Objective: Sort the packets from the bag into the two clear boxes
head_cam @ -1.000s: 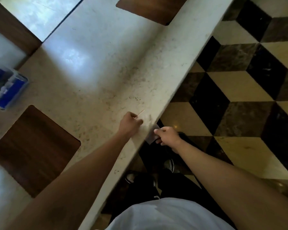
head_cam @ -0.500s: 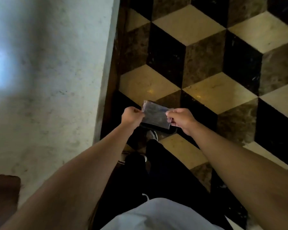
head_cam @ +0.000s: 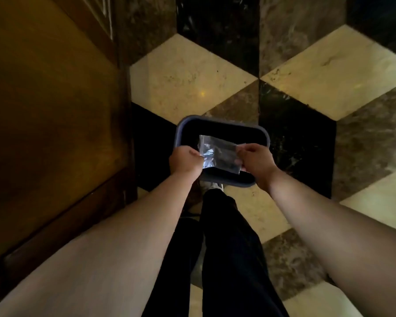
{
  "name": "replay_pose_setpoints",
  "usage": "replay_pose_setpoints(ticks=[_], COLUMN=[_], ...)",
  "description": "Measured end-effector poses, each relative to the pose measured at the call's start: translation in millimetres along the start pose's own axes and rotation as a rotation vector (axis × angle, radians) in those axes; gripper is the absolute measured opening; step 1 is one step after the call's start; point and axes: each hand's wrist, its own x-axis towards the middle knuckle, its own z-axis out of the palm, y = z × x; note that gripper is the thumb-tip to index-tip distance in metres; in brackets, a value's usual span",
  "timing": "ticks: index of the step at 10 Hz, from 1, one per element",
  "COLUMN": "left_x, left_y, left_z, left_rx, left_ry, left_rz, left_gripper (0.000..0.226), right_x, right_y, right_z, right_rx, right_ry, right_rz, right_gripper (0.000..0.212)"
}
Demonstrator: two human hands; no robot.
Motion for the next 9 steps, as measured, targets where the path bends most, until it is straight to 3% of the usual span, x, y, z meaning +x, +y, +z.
replay_pose_setpoints(ticks=[3,4,6,9], left_x=[87.2,87.5,60.3,-23.7], left_y=[-23.6,-27.7,-22.0,31.9], left_z=[68.2,74.4,56.7,-20.9], left_rx=[0.134,0.234,0.237,0.185], left_ry=[-0.053,-0.107,-0.135,-0.129], left_rz=[0.069,0.111,0.125,0.124], left_gripper=[0.007,0.027,0.045,0.053], right_x=[95.8,104.0,77.2,-6.6], right_y=[39.8,41.4,26.4,-32.9], right_z=[36.7,37.7,22.1,-1.3], right_rx=[-0.005,-0.085,-0.207,-0.451], right_ry=[-0.016,0.007,-0.022,-0.071], right_rz=[0.043,0.03,0.041,-0.056], right_gripper=[0.019,0.041,0.068,0.057])
